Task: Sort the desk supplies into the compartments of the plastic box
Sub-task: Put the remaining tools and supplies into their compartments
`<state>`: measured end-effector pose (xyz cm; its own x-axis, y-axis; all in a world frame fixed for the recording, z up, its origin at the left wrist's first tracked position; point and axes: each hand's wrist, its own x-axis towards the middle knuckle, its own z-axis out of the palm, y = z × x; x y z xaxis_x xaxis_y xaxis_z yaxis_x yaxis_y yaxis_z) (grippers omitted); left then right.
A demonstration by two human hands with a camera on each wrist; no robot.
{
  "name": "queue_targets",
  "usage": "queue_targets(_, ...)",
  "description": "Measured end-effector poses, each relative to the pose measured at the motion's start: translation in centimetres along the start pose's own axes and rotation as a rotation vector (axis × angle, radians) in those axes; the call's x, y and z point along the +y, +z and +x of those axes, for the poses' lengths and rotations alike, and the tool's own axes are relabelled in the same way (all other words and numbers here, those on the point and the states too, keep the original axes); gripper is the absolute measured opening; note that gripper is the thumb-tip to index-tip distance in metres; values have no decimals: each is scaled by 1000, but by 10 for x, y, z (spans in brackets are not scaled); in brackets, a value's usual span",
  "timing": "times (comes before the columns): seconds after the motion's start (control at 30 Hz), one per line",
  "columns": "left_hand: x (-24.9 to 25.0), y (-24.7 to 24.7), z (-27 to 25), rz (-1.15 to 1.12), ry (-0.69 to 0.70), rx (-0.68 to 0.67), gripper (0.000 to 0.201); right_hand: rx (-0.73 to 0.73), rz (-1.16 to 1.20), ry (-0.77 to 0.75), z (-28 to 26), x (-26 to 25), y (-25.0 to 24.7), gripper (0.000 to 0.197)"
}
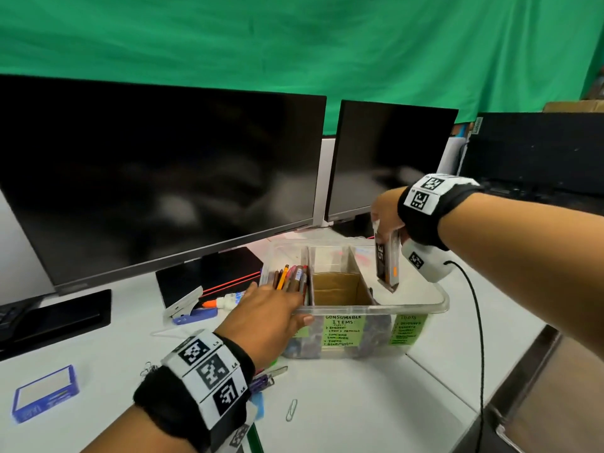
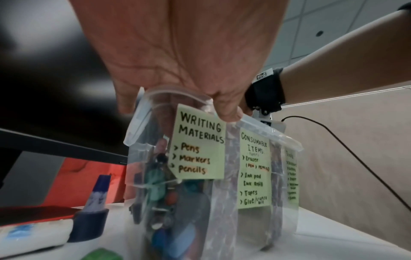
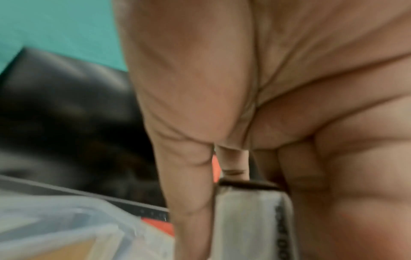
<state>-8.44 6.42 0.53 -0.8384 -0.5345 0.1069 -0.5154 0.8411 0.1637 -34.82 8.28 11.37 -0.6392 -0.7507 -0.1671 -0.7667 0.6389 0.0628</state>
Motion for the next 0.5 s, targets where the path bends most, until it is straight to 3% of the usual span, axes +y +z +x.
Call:
queue_targets(0.23, 3, 9, 0, 3, 17, 94, 30, -56, -223, 12, 27, -9, 27, 56)
queue_targets(0.37, 3, 14, 1, 16, 22, 115, 31, -97, -216, 9, 32, -15, 44, 37)
queue_targets(0.5, -1, 15, 2, 29, 44, 119, 31, -107, -314, 29, 59, -9, 59, 56)
